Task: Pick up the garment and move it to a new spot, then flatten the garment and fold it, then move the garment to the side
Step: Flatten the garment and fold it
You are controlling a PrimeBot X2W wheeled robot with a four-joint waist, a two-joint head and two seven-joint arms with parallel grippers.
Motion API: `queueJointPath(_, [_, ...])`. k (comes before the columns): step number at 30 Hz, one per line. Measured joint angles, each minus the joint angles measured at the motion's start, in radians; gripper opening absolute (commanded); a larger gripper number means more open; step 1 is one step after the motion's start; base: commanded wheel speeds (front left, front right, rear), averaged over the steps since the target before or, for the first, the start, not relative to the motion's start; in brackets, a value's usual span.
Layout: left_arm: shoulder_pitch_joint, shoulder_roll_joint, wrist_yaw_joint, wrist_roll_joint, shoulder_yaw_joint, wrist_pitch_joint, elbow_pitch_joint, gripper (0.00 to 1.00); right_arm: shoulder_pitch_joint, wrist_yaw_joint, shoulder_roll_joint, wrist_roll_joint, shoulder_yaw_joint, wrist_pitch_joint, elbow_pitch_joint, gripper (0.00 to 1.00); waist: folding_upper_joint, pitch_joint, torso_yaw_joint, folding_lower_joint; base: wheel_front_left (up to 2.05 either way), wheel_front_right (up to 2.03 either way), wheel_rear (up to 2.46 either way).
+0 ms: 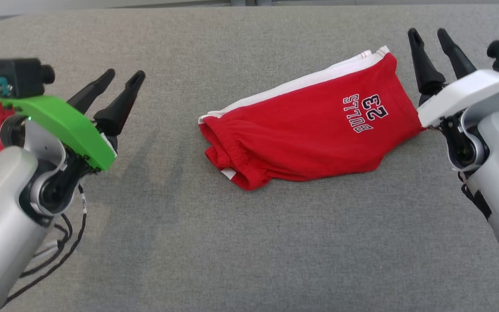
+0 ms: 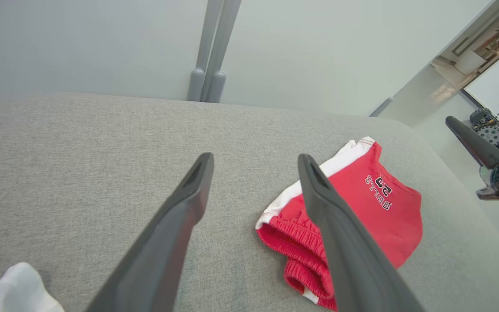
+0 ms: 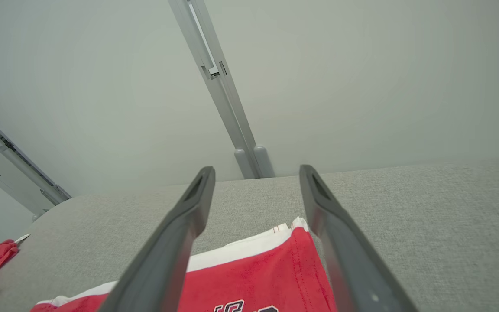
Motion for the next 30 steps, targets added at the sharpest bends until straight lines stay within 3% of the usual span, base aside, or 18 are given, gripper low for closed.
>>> queueJointPath(6, [0.167,-0.007,0.125,0.06,0.059,-0.263,-0.089,1.0,0.103,0.0,-0.014,0.01,-0.069,-0.004,0.001,1.0,0.0,-0.042,0.017,-0.0001,0.0,0.0,0.0])
queueJointPath(9, [0.261,-0.036,0.166,0.11,0.106,-0.298,-0.131,1.0,0.124,0.0,-0.016,0.018,-0.08,-0.005,0.03,1.0,0.0,-0.042,0.037,0.0,0.0,0.0,0.0])
queueJointPath(11, [0.324,-0.075,0.19,0.163,0.199,-0.301,-0.164,1.0,0.125,0.0,-0.029,0.029,-0.082,0.003,0.066,1.0,0.0,-0.037,0.055,0.0,0.0,0.0,0.0])
queueJointPath(14, [0.417,-0.148,0.21,0.325,0.305,-0.303,-0.221,1.0,0.117,0.0,-0.049,0.043,-0.074,0.032,0.116,1.0,0.0,-0.022,0.082,0.0,0.0,0.0,0.0])
queueJointPath(20, [0.57,-0.296,0.187,0.551,0.434,-0.303,-0.246,1.0,0.068,0.0,-0.074,0.084,-0.045,0.151,0.212,1.0,0.0,0.011,0.142,0.0,0.0,0.0,0.0])
queueJointPath(24, [0.609,-0.377,0.134,0.613,0.477,-0.302,-0.216,1.0,0.038,0.0,-0.094,0.115,-0.031,0.246,0.265,1.0,0.0,0.034,0.183,0.0,0.0,0.0,0.0])
queueJointPath(30, [0.623,-0.451,0.068,0.684,0.524,-0.303,-0.166,1.0,-0.008,0.0,-0.109,0.194,-0.03,0.416,0.303,1.0,0.0,0.059,0.232,-0.0001,0.0,0.0,0.0])
